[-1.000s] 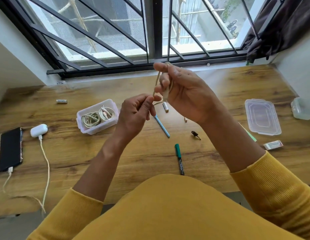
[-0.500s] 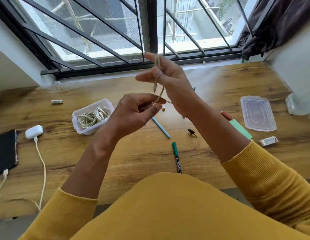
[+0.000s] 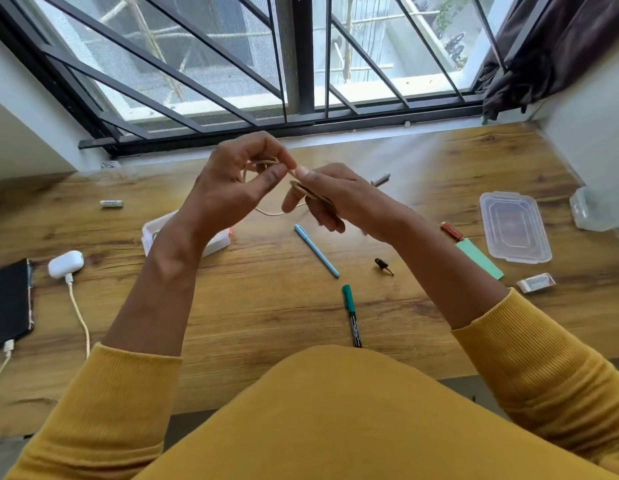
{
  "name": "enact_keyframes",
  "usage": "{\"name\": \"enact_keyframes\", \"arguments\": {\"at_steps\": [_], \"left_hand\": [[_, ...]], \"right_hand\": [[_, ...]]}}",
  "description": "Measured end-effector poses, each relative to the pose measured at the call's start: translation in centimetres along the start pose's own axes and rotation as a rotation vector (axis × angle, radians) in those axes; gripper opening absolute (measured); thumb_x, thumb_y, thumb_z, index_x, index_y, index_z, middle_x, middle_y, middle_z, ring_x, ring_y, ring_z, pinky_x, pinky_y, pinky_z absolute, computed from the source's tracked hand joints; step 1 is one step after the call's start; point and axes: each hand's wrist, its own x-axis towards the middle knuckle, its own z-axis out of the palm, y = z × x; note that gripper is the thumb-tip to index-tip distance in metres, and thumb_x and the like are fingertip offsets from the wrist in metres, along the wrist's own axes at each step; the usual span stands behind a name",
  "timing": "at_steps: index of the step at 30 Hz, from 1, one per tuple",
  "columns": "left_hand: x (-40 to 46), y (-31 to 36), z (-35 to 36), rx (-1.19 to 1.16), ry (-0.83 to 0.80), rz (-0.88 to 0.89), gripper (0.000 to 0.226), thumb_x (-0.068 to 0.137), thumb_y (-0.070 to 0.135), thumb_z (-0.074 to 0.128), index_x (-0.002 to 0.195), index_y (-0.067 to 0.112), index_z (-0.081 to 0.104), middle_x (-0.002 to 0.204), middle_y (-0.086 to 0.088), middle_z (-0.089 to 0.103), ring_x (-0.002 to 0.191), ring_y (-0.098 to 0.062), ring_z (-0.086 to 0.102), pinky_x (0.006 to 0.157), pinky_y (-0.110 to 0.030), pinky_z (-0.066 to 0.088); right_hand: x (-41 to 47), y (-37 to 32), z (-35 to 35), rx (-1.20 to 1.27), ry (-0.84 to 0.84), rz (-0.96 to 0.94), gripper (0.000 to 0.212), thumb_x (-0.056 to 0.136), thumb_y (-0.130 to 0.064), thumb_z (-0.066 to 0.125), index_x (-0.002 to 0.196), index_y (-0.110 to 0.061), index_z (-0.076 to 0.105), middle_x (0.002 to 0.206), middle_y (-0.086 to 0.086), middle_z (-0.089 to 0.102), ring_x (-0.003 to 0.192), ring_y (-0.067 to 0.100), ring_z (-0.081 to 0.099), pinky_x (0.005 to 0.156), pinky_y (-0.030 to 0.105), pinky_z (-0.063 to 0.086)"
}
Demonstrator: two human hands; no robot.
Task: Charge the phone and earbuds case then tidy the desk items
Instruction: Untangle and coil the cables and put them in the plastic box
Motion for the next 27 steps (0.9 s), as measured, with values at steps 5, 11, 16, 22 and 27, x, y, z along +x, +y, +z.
{"name": "enact_keyframes", "arguments": {"at_steps": [5, 11, 16, 22, 27], "left_hand": [[1.2, -0.4, 0.7, -0.176, 0.036, 0.018, 0.018, 0.103, 0.016, 0.064, 0.113, 0.002, 0.07, 0.099, 0.005, 0.071, 0.096, -0.019, 0.066, 0.088, -0.041, 0.053], [3.8, -0.7, 3.3, -0.281, 0.191, 0.004, 0.013, 0.107, 0.019, 0.061, 0.113, 0.014, 0.071, 0.101, -0.023, 0.069, 0.092, -0.047, 0.062, 0.091, -0.067, 0.051], [4.6, -0.9, 5.4, -0.222, 0.287, -0.041, 0.014, 0.106, 0.013, 0.062, 0.115, 0.015, 0.073, 0.1, 0.0, 0.074, 0.088, -0.025, 0.07, 0.08, -0.051, 0.06], [4.4, -0.6, 8.6, -0.214, 0.328, -0.126, 0.023, 0.109, 0.017, 0.057, 0.127, 0.006, 0.066, 0.076, 0.0, 0.064, 0.065, -0.015, 0.068, 0.065, -0.05, 0.063], [5.0, 1.3, 9.6, -0.149, 0.211, -0.095, 0.034, 0.109, 0.025, 0.054, 0.141, 0.02, 0.063, 0.072, 0.0, 0.063, 0.062, -0.016, 0.065, 0.061, -0.036, 0.058]], "right_hand": [[-0.4, -1.3, -1.2, 0.32, -0.139, -0.038, 0.044, 0.115, -0.023, 0.028, 0.098, -0.002, 0.062, 0.054, -0.002, 0.042, 0.044, 0.016, 0.037, 0.072, 0.035, 0.051], [0.6, -2.4, -1.5, 0.483, 0.04, -0.123, 0.038, 0.116, -0.023, 0.026, 0.098, -0.006, 0.054, 0.062, 0.004, 0.051, 0.054, 0.019, 0.057, 0.063, 0.04, 0.051], [1.0, -2.0, -2.1, 0.636, 0.175, -0.232, 0.037, 0.116, -0.019, 0.023, 0.108, -0.004, 0.056, 0.077, 0.006, 0.066, 0.091, 0.037, 0.063, 0.101, 0.064, 0.046], [1.4, -2.4, -4.2, 0.665, 0.247, -0.295, 0.028, 0.116, -0.012, 0.025, 0.127, -0.003, 0.049, 0.108, 0.009, 0.078, 0.126, 0.038, 0.064, 0.12, 0.049, 0.042], [1.9, -3.0, -5.7, 0.633, 0.281, -0.323, 0.022, 0.114, -0.01, 0.03, 0.129, -0.007, 0.047, 0.13, 0.016, 0.069, 0.137, 0.035, 0.059, 0.118, 0.045, 0.042]]}}
